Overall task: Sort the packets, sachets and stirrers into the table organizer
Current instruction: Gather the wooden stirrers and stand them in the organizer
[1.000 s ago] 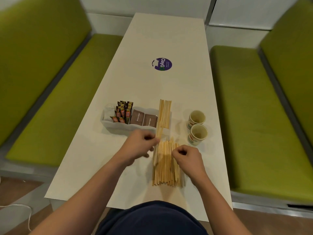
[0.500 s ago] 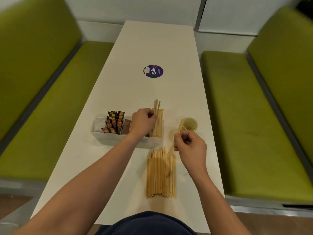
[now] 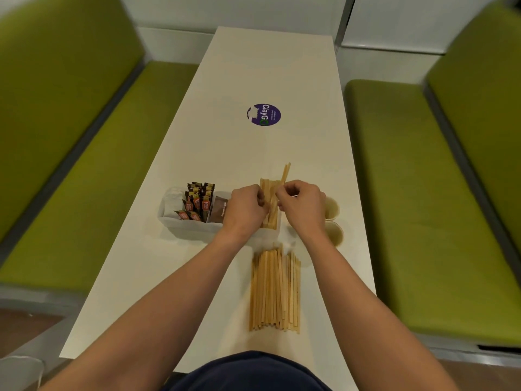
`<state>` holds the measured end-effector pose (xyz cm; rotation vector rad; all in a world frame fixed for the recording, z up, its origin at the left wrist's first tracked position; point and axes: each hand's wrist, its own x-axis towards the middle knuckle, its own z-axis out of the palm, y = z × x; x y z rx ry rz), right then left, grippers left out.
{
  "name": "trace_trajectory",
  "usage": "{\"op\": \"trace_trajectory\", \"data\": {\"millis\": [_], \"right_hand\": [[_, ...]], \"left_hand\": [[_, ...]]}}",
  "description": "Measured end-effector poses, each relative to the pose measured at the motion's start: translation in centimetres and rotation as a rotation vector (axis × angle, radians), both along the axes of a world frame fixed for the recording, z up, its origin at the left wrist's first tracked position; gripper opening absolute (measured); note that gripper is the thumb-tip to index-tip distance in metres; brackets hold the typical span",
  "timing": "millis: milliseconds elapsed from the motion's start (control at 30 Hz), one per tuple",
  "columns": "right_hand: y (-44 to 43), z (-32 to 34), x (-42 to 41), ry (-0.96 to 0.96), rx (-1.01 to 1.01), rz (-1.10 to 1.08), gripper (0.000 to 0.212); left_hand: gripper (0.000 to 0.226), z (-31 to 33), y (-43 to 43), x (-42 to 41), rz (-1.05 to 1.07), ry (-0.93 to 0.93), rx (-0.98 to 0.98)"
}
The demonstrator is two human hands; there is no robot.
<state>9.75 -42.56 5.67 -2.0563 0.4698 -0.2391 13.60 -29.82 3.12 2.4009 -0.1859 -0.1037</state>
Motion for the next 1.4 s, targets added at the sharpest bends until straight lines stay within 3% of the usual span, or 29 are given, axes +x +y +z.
{"op": "trace_trajectory", "data": {"millis": [300, 567, 733, 900, 1033, 1233, 1400], "right_hand": [[0.6, -1.6, 0.0, 0.124, -0.207, 0.057, 0.029], [0.5, -1.1, -2.6, 0.065, -0.279, 0.078, 0.027], [1.0, -0.8, -7.2, 0.047, -0.236, 0.122, 0.017], [1.1, -3.3, -10.8, 0.314, -0.351, 0.215, 0.023], [1.5, -4.9, -11.6, 0.445, -0.401, 0.193, 0.034], [1.9, -5.4, -11.3, 0.464, -0.358, 0.134, 0.019], [1.5, -5.5, -11.2, 0.464, -0.273, 0.097, 0.011]], "left_hand": [[0.019, 0.6, 1.3, -0.9, 0.063, -0.073, -0.051], [0.011, 1.3, 3.3, -4.3, 0.037, -0.090, -0.136], [0.011, 0.4, 4.4, -7.6, 0.001, 0.006, -0.115], [0.024, -2.0, 4.6, -10.6, -0.006, 0.200, 0.104], [0.035, -3.1, 3.7, -12.1, -0.025, 0.254, 0.208], [0.024, -3.0, 2.8, -12.3, -0.001, 0.304, 0.215], [0.013, -3.0, 3.3, -11.4, 0.027, 0.395, 0.104]]}}
